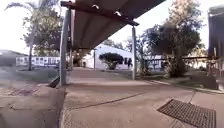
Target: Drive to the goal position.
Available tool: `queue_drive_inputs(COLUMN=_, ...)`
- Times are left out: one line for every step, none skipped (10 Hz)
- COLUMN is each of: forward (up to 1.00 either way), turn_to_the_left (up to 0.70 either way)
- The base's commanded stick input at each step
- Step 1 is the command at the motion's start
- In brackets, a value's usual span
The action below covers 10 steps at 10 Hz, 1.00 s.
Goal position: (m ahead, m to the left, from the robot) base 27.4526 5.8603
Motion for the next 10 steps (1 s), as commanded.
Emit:
queue_drive_inputs(forward=0.70, turn_to_the_left=0.35)
queue_drive_inputs(forward=0.70, turn_to_the_left=0.35)
queue_drive_inputs(forward=0.70, turn_to_the_left=0.35)
queue_drive_inputs(forward=0.70, turn_to_the_left=0.35)
queue_drive_inputs(forward=0.70, turn_to_the_left=0.35)
queue_drive_inputs(forward=0.70, turn_to_the_left=0.35)
queue_drive_inputs(forward=0.70, turn_to_the_left=0.35)
queue_drive_inputs(forward=0.70, turn_to_the_left=0.35)
queue_drive_inputs(forward=0.70, turn_to_the_left=0.35)
queue_drive_inputs(forward=0.70, turn_to_the_left=0.35)
